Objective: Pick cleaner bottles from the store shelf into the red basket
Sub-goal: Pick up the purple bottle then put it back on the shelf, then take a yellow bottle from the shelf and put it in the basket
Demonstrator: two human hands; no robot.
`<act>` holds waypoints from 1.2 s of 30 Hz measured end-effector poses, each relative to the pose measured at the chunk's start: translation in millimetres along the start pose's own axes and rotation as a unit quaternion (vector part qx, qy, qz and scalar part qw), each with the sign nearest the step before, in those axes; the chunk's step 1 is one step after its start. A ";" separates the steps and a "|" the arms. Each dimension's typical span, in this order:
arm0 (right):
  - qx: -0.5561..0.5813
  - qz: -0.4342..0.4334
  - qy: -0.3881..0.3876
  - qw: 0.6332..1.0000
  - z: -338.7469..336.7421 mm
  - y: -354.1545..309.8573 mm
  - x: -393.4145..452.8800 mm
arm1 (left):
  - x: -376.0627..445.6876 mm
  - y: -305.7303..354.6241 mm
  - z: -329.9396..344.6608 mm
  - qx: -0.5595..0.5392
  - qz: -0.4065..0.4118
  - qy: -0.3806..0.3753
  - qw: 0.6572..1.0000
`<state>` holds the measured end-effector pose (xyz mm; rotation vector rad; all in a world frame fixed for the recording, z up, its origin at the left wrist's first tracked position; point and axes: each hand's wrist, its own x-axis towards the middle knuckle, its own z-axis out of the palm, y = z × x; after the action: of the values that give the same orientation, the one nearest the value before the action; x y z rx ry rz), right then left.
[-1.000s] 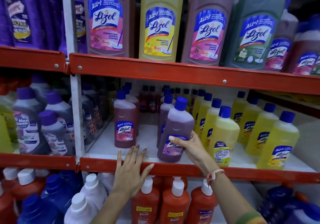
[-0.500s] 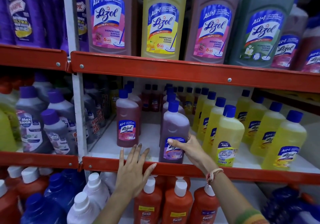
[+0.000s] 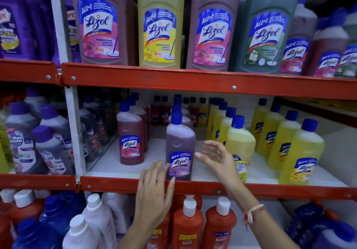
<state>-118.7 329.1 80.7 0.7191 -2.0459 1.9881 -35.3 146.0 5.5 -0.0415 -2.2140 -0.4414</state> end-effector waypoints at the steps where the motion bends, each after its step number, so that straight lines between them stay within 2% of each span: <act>1: -0.009 -0.021 0.014 1.000 -9.9 -5.0 -3.1 | 3.4 12.9 3.2 -0.023 0.032 0.007 0.999; 5: -0.021 -0.103 0.087 0.991 -51.2 -26.3 -11.2 | 17.2 57.3 23.7 -0.055 0.161 -0.003 0.985; 9: -0.052 -0.150 0.165 0.974 -89.5 -24.3 -12.6 | 23.1 81.5 46.7 -0.056 0.147 -0.039 0.987; 12: -0.096 -0.099 0.150 0.979 -106.4 -1.6 -6.6 | 16.4 81.0 63.9 -0.032 0.128 -0.070 0.989; 14: -0.105 -0.034 0.093 0.990 -109.9 13.0 -0.5 | 11.2 77.7 73.1 0.005 0.126 -0.093 0.988; 18: -0.048 0.091 0.005 0.995 -106.0 35.0 12.2 | 8.4 69.9 85.1 0.034 0.139 -0.103 0.984; 20: -0.003 0.096 0.008 0.995 -100.8 43.8 13.6 | 7.8 67.1 88.3 0.040 0.147 -0.104 0.983; 23: 0.031 0.070 0.056 0.995 -91.3 47.5 12.6 | 7.3 67.1 89.7 0.033 0.137 -0.104 0.985; 26: -0.034 0.016 0.106 0.994 -83.5 39.3 8.1 | 5.7 68.1 90.9 0.034 0.130 -0.107 0.985; 28: -0.152 -0.045 0.150 0.976 -80.6 28.3 4.7 | 4.8 68.1 91.7 0.037 0.127 -0.107 0.985; 31: -0.316 -0.162 0.231 0.906 -79.9 8.2 -4.8 | 5.3 67.8 92.0 0.038 0.122 -0.105 0.986; 34: -0.394 -0.223 0.288 0.844 -82.8 -11.1 -17.7 | 7.2 67.9 91.9 0.042 0.120 -0.106 0.986; 36: -0.393 -0.230 0.293 0.841 -88.4 -21.6 -25.9 | 7.7 68.0 92.8 0.041 0.121 -0.109 0.986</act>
<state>-102.9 421.5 94.5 0.3047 -1.8111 0.8137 -97.6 239.2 -21.3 -0.3255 -2.4012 -0.2185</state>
